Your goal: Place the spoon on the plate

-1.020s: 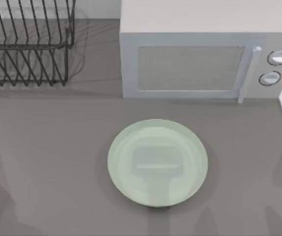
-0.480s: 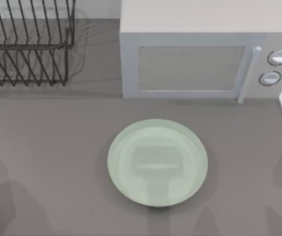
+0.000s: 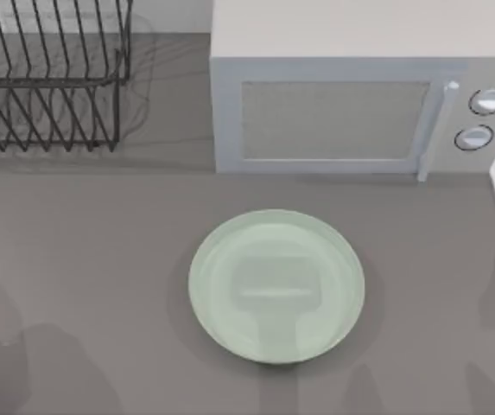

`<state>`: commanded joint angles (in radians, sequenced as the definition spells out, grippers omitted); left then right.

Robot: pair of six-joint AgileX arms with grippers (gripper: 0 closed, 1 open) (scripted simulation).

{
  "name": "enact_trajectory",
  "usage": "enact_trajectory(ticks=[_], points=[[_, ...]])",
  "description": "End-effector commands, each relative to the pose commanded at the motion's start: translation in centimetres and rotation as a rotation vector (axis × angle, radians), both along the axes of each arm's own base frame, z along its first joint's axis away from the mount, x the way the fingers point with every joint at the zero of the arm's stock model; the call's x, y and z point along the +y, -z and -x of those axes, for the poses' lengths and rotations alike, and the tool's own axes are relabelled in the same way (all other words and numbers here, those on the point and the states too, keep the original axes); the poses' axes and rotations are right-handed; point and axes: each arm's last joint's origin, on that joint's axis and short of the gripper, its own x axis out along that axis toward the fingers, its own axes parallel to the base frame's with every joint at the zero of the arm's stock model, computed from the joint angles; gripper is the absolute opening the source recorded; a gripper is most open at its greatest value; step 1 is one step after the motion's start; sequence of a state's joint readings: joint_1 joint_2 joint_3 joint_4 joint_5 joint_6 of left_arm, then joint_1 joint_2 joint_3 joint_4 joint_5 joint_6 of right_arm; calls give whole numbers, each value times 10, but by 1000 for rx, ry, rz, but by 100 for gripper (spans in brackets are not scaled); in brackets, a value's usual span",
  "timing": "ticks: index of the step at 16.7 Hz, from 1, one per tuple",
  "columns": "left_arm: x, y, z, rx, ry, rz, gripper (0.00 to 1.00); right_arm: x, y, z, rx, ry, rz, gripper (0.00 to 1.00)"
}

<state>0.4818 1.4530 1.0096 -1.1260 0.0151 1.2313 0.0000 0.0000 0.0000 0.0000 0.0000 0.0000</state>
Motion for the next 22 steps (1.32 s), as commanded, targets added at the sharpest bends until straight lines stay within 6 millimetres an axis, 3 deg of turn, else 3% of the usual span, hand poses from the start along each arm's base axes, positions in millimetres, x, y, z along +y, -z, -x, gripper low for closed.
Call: enact_trajectory(ticks=[3,6,9,12,15,17,19,22], points=[[-8,-3,-19,3,41,1,0,0,0,0,0,0,0,100],[-37,-5,-59,14,142,4,0,0,0,0,0,0,0,100],[-101,-1,-105,33,294,7,0,0,0,0,0,0,0,100],[-200,8,-133,48,479,4,0,0,0,0,0,0,0,100],[-304,19,-128,44,643,-3,0,0,0,0,0,0,0,100],[-358,25,-115,30,714,-5,0,0,0,0,0,0,0,100],[-395,29,-101,14,756,-4,0,0,0,0,0,0,0,100],[-417,32,-91,1,778,-3,0,0,0,0,0,0,0,100]])
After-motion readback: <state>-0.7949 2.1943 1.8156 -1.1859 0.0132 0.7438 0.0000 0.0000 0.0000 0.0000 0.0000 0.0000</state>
